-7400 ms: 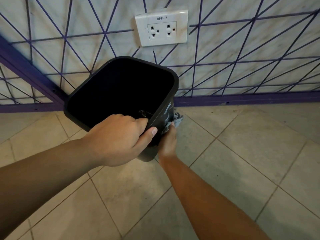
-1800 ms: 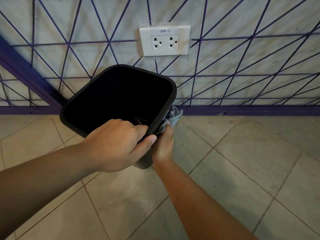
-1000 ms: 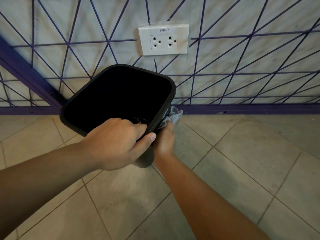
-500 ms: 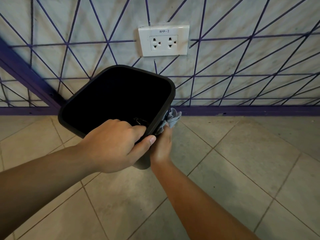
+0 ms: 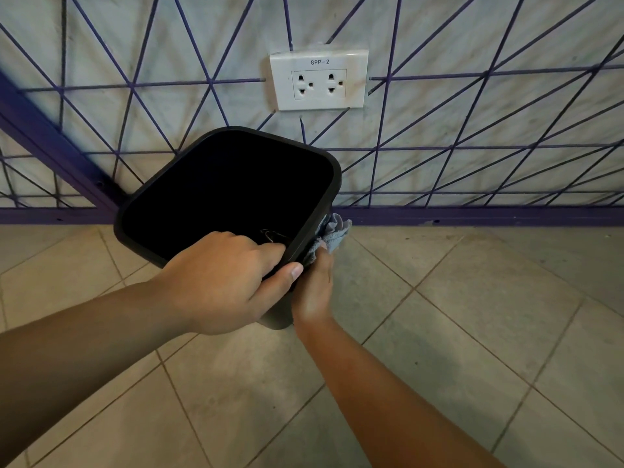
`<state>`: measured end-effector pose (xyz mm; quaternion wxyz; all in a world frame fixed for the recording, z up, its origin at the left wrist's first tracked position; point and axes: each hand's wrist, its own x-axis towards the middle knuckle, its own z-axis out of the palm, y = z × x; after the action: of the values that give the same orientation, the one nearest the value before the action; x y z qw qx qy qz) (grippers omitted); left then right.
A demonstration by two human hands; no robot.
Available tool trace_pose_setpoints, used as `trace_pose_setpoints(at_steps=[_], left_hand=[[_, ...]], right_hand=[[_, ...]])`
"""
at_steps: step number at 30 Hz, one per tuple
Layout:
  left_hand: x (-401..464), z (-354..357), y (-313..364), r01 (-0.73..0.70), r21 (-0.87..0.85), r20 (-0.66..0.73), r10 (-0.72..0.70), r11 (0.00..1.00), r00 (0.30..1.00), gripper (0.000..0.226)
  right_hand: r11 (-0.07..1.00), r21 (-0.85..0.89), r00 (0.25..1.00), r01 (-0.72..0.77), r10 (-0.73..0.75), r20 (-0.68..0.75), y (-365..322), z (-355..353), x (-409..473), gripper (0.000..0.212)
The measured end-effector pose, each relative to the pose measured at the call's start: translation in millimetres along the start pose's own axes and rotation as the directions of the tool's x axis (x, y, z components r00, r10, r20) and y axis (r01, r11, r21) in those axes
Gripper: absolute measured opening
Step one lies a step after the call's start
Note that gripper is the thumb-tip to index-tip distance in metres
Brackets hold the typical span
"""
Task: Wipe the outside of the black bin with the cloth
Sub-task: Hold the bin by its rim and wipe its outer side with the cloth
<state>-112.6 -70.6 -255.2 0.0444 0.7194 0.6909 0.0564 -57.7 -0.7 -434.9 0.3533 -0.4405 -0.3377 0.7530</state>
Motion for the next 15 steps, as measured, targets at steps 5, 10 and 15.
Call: trace_pose_setpoints(at_steps=[5,10,15], left_hand=[[0.6,0.1,1.6,0.002,0.006,0.002,-0.002,1.0,1.0,0.04],[1.3,-0.3,0.9,0.002,0.004,-0.005,-0.002,1.0,1.0,0.043],[0.1,1.0,0.5,0.001,0.004,0.007,-0.001,1.0,1.0,0.042]], right_hand=[[1.0,-0.008,0.999,-0.013,0.013,-0.032,-10.6,-0.4,0.5,0.122],[0.998,0.044,0.998,0.053,-0.051,-0.045,-19.6,3.4,-7.9,0.115],[0.995,0.089,0.998,-0.046,0.05,-0.043,-8.1,4.3,-2.9,0.155]])
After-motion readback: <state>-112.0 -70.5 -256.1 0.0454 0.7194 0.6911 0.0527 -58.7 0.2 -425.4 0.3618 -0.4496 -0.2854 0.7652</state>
